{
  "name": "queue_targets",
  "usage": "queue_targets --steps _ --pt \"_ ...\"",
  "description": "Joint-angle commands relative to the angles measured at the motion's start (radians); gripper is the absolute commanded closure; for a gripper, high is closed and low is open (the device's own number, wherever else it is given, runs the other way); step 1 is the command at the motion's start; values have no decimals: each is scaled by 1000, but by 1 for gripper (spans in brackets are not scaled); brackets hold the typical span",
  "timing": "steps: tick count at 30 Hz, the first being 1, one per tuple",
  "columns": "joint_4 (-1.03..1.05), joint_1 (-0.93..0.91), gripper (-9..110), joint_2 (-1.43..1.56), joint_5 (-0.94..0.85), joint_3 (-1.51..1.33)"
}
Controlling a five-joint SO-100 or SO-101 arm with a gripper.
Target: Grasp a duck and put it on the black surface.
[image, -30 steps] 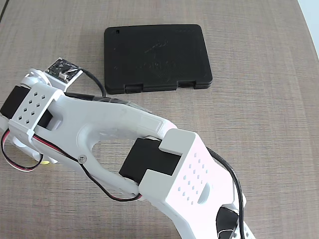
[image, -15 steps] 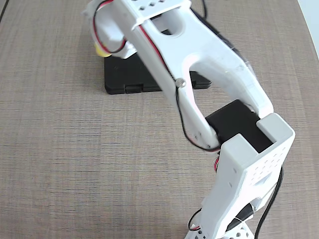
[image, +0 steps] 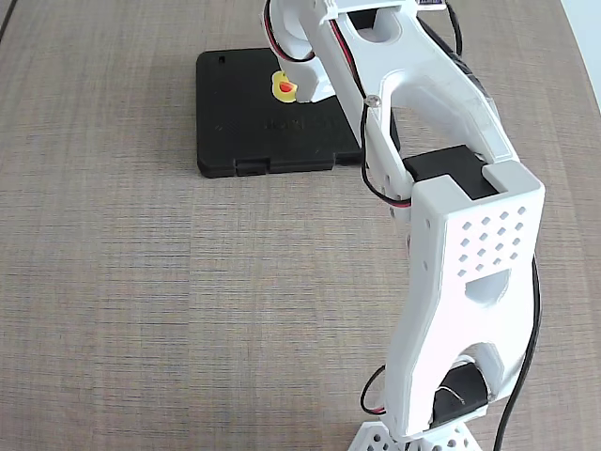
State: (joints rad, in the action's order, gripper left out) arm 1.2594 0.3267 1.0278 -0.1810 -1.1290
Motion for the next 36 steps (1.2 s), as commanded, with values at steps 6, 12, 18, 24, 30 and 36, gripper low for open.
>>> queue_targets --steps 6,12,18,24,30,36 --pt "-44 -6 93 -31 -2 41" --pt "-61 -25 79 -38 0 38" --pt "-61 -61 71 -18 -11 44" --pt "-48 -130 71 221 0 44" --pt "12 -210 71 604 3 -29" --pt "72 -291 76 1069 71 -295"
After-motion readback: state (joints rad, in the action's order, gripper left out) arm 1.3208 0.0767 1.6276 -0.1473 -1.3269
